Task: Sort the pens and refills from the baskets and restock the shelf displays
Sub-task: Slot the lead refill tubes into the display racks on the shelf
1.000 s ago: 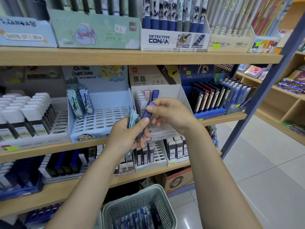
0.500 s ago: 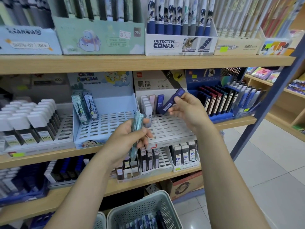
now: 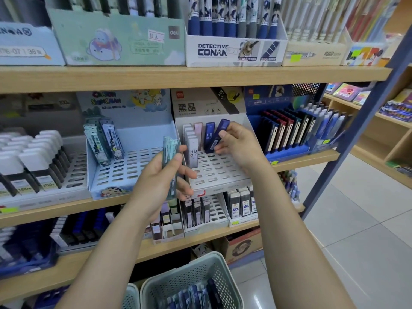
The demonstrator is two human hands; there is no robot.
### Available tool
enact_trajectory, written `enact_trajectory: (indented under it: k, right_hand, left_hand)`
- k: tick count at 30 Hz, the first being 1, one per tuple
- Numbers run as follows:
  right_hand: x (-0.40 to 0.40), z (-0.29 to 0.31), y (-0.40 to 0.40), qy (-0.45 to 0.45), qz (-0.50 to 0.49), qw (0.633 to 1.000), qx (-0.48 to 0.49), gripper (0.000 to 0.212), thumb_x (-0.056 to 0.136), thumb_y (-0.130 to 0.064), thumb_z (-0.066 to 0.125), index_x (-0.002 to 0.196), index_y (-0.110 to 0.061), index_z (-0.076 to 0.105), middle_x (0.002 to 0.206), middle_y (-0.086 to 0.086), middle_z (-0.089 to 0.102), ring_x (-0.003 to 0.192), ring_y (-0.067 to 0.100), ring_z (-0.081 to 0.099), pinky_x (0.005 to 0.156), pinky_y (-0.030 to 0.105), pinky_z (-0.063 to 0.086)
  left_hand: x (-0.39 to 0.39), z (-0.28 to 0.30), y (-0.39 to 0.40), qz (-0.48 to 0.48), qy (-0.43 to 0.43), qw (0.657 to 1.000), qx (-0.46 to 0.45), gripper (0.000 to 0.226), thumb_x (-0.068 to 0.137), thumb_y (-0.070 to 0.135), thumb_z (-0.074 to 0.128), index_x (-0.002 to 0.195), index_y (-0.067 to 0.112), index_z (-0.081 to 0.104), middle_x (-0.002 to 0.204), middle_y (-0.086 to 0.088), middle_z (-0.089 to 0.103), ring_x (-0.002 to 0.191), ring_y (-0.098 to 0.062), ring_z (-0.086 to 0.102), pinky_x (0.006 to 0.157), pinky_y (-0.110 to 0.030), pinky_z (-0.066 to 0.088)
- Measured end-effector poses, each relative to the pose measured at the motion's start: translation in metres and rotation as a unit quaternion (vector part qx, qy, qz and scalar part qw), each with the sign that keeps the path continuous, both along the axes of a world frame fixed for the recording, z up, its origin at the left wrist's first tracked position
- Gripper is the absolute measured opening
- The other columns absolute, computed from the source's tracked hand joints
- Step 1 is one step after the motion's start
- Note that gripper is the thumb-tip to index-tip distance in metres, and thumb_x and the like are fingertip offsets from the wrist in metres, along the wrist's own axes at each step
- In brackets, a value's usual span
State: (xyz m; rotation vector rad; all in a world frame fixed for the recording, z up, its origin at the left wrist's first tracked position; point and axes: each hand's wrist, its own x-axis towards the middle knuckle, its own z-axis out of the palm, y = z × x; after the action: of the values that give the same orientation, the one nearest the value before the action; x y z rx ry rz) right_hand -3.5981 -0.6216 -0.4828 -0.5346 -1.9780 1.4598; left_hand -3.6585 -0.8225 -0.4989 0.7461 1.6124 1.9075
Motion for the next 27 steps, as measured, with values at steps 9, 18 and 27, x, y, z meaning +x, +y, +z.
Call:
enact_trajectory:
  k: [9, 18, 27]
  right_hand:
    - [-0.006, 0.002, -0.003, -0.091, -0.005, 0.988, 0.121, 0.018, 0.101, -0.014, 0.053, 0.108, -0.022, 0.067, 0.083, -0.009, 0.064, 0.072, 0.010, 0.062, 0.073, 0.026, 0.054]
    - [-0.003, -0.002, 0.005, -0.078, -0.127, 0.978, 0.144, 0.012, 0.089, -0.028, 0.074, 0.081, -0.023, 0.065, 0.077, -0.007, 0.066, 0.073, 0.008, 0.061, 0.066, 0.026, 0.049]
    - [0.030, 0.044, -0.035, -0.052, 0.100, 0.993, 0.044, 0.028, 0.096, -0.029, 0.066, 0.086, -0.003, 0.070, 0.066, 0.001, 0.064, 0.053, 0.014, 0.053, 0.049, 0.024, 0.039]
  left_hand:
    - [-0.002, -0.006, 0.003, 0.039, 0.022, 0.998, -0.033, 0.028, 0.104, 0.033, 0.050, 0.118, 0.008, 0.052, 0.065, 0.003, 0.060, 0.047, -0.015, 0.044, 0.040, -0.023, 0.028]
    - [0.000, -0.004, 0.001, 0.014, -0.008, 1.000, 0.005, 0.019, 0.106, 0.020, 0.048, 0.120, 0.009, 0.051, 0.072, -0.005, 0.063, 0.054, -0.016, 0.053, 0.042, -0.023, 0.034]
    - [0.008, 0.000, 0.000, -0.025, 0.000, 0.999, 0.020, 0.032, 0.093, 0.036, 0.057, 0.116, 0.015, 0.064, 0.070, -0.009, 0.066, 0.048, -0.023, 0.057, 0.048, -0.031, 0.047]
